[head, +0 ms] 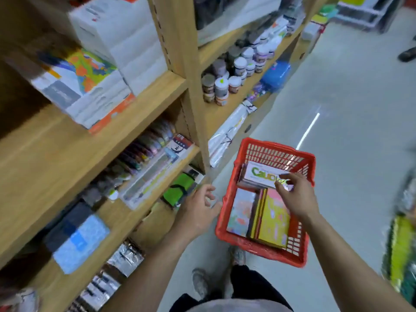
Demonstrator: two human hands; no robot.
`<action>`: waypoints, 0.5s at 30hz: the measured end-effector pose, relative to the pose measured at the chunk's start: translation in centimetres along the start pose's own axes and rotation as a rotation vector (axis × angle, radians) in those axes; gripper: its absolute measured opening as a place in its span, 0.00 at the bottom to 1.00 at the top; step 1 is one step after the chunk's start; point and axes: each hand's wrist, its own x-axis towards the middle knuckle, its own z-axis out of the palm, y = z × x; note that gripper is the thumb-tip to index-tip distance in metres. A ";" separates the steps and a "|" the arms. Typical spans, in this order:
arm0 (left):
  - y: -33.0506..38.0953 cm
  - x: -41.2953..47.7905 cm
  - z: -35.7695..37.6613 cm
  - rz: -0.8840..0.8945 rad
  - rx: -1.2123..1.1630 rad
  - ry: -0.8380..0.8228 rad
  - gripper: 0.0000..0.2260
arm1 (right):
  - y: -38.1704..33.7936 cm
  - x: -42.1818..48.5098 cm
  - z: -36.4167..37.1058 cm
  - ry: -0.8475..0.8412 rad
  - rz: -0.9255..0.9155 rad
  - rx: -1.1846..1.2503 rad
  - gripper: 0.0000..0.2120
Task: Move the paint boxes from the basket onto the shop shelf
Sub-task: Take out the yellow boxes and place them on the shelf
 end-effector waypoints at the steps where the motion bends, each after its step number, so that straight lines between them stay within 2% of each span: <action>1: -0.1 1.1 2.3 -0.006 -0.009 -0.045 0.20 | 2.6 -0.3 -0.2 0.008 0.075 -0.008 0.13; 5: -1.4 5.8 11.5 -0.050 -0.045 -0.222 0.23 | 11.7 -1.0 0.5 0.005 0.280 -0.085 0.19; 8: -3.5 9.4 18.1 -0.117 0.001 -0.347 0.27 | 16.7 -1.3 2.5 0.022 0.374 -0.068 0.29; 11: -5.9 12.7 23.7 -0.203 0.042 -0.441 0.36 | 19.7 -1.4 5.6 -0.013 0.395 0.001 0.40; 13: -7.5 14.5 26.7 -0.263 0.039 -0.497 0.40 | 21.1 -1.4 7.7 -0.018 0.373 0.055 0.42; 15: -9.2 15.8 29.3 -0.302 0.013 -0.521 0.42 | 22.2 -1.6 9.3 0.041 0.355 0.084 0.40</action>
